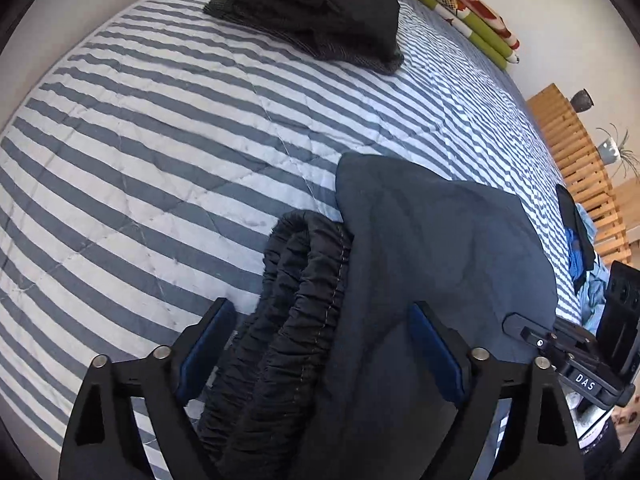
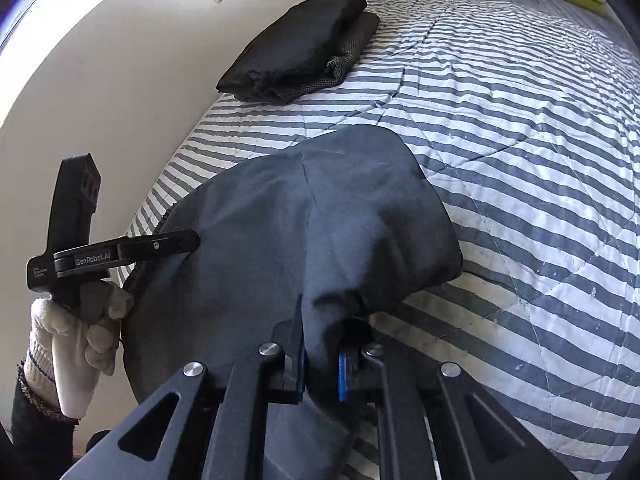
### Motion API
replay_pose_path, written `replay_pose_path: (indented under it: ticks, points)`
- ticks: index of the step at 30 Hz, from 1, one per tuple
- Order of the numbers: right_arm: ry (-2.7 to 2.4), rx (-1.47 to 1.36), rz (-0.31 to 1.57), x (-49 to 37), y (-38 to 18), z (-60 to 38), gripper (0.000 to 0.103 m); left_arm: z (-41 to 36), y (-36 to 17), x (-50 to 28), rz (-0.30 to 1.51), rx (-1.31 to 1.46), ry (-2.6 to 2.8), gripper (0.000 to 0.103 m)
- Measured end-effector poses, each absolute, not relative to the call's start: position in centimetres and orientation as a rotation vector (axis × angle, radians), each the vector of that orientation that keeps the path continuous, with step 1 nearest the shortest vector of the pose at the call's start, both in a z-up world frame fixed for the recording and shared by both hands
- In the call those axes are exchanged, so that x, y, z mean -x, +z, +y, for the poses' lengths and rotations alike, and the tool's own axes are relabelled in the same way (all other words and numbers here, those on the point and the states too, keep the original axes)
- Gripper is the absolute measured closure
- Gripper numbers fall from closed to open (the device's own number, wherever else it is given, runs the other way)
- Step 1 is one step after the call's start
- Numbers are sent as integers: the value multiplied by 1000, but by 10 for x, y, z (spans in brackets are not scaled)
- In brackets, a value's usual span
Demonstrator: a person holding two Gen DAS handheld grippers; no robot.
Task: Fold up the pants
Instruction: 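Lift the trousers with both tools and carry them toward the black stack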
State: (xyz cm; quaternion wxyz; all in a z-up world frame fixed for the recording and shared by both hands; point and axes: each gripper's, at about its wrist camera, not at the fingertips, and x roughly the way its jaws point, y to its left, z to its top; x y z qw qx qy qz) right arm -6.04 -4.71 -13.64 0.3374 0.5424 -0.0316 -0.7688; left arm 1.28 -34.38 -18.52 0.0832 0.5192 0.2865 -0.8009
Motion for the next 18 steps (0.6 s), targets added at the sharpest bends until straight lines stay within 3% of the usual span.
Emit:
replay_pose_path:
  ticks: [2, 4, 5, 6, 18]
  points:
    - [-1998, -1428, -77, 61, -140, -46, 93, -336, -183, -13, 809, -1538, -2418, 33]
    - [-1995, -1444, -89, 62, -144, -45, 93, -334, -178, -18, 833, -1505, -2444, 55]
    - [-1994, -1447, -101, 62, -145, -44, 93, -335, -172, -21, 851, -1482, -2449, 72]
    - [-1994, -1444, -113, 60, -144, -44, 93, -336, -167, -24, 876, -1473, -2456, 80]
    - [-2107, -1164, 55, 13, -72, -45, 94, -318, -92, -67, 832, -1219, -2580, 81]
